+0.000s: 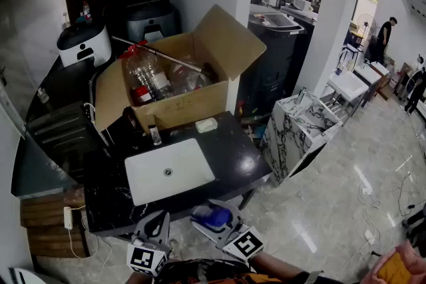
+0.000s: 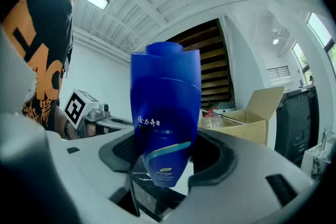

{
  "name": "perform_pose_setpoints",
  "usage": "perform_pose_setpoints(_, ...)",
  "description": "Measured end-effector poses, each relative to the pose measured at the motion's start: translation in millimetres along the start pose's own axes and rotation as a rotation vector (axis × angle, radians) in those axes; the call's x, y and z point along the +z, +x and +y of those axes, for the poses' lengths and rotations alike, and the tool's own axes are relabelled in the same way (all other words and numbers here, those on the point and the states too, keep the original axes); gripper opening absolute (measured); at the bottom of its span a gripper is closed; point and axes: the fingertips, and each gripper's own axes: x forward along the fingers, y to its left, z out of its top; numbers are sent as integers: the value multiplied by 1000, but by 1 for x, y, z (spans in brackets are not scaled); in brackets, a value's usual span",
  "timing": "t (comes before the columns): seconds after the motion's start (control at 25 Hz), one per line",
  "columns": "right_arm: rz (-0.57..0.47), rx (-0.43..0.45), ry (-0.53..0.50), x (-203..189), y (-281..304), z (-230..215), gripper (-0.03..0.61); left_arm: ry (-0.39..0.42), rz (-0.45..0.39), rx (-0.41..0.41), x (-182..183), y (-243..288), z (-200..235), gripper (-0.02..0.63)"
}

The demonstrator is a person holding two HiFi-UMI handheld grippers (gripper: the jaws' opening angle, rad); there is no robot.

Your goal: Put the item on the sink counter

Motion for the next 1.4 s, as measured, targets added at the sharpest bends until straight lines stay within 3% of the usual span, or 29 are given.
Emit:
perform_pose_setpoints(0.4, 10, 18, 20, -4, 20, 5, 288, 3, 13, 19, -6, -9, 19, 17)
perform_pose_setpoints(0.68, 13, 77, 173, -20, 61, 4, 287, -33, 38, 88, -21, -19, 57, 17)
perform_pose_setpoints(1.08, 68, 166, 163, -44, 192, 10, 287, -49, 53, 233, -40, -39, 181, 16)
perform_pose_setpoints(1.4, 175, 243, 122, -98, 312, 30, 288, -48, 36, 444, -82, -62, 315, 17)
